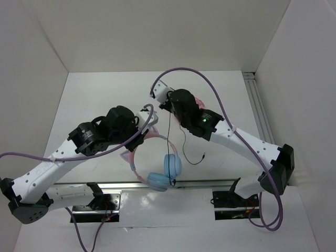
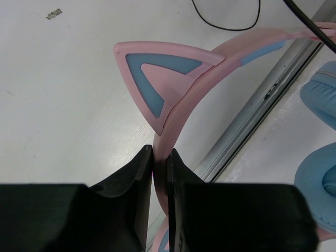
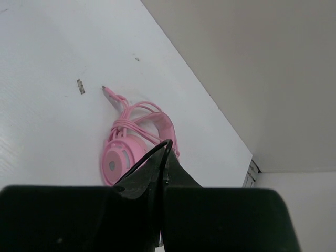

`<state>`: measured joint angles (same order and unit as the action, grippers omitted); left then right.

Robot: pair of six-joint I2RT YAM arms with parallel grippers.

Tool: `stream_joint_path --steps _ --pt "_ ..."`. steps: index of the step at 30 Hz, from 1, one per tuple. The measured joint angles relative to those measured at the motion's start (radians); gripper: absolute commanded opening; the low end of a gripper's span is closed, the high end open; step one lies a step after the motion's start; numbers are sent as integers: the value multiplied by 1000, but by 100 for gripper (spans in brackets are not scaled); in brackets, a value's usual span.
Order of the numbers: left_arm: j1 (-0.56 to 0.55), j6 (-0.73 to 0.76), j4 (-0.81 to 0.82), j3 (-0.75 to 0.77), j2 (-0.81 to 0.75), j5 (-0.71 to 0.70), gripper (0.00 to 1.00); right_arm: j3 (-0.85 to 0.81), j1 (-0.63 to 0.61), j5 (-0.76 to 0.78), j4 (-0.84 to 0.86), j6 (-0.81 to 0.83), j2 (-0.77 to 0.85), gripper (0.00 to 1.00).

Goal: Wrap the headphones

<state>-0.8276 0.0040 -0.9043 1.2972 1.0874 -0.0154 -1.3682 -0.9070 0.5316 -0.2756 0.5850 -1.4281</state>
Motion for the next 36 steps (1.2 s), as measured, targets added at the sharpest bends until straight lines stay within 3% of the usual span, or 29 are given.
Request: stream_joint_path --steps 15,22,27,32,36 --pt "0 -11 -18 140 -77 21 0 65 84 -263 114 -132 -4 0" --pt "0 -72 70 155 -97 -104 0 167 124 -492 236 -250 -7 0" --pt "0 -114 151 194 -96 -177 0 198 131 -695 367 -372 -50 0" --pt "0 -147 182 263 -71 -251 0 217 132 -866 592 -513 -118 14" --pt "0 -191 204 312 -19 -330 0 220 135 -972 752 -626 -192 14"
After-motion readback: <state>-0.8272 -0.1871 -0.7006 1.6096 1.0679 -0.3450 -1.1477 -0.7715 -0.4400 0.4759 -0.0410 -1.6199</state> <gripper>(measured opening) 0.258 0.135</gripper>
